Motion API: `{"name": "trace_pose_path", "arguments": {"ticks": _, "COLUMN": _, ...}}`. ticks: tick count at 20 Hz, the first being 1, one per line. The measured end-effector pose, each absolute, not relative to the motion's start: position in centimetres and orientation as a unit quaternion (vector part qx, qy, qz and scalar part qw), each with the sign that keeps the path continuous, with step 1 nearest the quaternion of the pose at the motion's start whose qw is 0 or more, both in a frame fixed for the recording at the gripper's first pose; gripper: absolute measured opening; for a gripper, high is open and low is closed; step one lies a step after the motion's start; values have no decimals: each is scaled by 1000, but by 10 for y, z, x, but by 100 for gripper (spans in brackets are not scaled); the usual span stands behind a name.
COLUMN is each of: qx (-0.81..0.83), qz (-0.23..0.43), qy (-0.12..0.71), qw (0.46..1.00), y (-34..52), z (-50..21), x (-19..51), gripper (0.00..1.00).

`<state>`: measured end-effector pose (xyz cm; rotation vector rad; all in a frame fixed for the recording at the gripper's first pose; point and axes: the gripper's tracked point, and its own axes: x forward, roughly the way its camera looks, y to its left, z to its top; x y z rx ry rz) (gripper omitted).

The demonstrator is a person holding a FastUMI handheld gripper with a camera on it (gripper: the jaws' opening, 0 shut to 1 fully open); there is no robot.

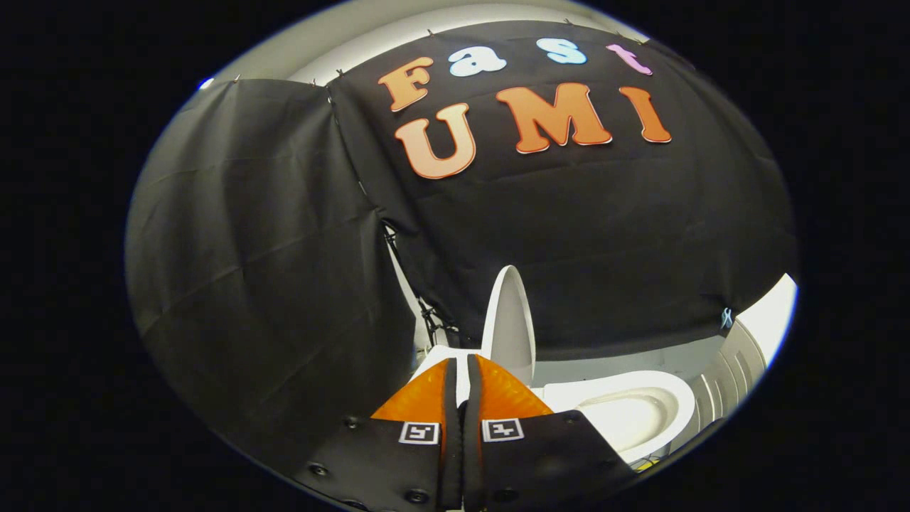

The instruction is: Open the toilet lid.

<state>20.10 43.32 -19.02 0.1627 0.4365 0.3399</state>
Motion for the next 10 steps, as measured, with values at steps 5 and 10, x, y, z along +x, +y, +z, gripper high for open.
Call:
{"name": "trace_pose_path", "arguments": {"ticks": 5, "qx": 75, "qz": 200, "qy": 228, "qw": 950, "y": 479, "z": -202, "x": 194, "gripper": 9}}
{"name": "trace_pose_path", "arguments": {"ticks": 10, "qx": 61, "qz": 226, "qy": 237, "qw": 943, "y": 521, "z": -217, "x": 188, "gripper": 9}}
